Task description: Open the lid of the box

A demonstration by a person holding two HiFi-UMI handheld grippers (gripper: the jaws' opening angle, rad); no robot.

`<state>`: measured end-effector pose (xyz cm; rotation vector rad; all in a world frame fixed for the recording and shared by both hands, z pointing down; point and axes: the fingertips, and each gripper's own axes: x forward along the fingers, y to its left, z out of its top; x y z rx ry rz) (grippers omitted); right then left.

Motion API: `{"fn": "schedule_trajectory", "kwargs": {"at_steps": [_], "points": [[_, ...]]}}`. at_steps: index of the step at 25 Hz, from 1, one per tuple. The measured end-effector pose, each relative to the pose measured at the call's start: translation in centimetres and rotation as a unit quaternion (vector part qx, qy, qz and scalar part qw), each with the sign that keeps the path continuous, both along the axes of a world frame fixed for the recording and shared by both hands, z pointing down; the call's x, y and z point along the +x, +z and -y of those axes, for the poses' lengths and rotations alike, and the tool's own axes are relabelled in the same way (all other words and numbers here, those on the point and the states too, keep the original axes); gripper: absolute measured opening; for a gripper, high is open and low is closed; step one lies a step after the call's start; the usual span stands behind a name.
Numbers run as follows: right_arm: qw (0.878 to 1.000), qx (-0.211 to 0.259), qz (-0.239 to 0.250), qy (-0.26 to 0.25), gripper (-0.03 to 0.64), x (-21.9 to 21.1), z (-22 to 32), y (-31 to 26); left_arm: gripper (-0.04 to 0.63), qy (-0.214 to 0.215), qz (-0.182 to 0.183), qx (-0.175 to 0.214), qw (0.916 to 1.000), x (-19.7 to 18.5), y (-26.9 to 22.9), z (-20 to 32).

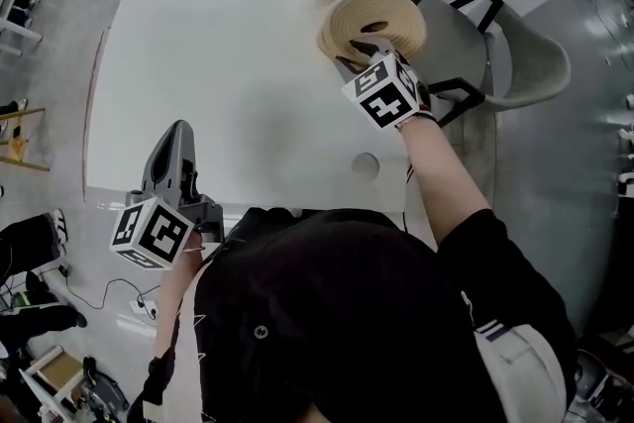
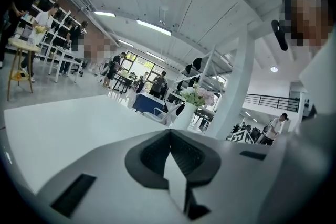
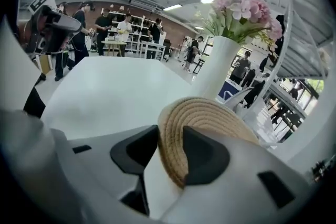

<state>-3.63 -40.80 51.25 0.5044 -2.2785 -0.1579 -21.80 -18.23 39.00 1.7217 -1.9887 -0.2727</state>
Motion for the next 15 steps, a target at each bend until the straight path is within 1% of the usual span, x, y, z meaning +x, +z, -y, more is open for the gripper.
{"fn": "schedule_trajectory", "kwargs": {"at_steps": [5, 8, 15], "points": [[1.0, -0.013, -0.008, -0.004, 0.153, 0.0, 0.1, 0.2, 0.009, -0.013, 0.012, 0.0, 0.9999, -0.1, -0.2, 0.8], [1.0, -0.02, -0.022, -0.006, 0.152, 0.0, 0.0, 0.6, 0.009, -0.011, 0.013, 0.002, 0.9999, 0.2, -0.3, 1.5], [0.999, -0.046, -0.011, 0.0, 0.137, 0.0, 0.1, 0.1, 0.009, 0.001, 0.005, -0.001, 1.0, 1.1, -0.3, 2.7]]}}
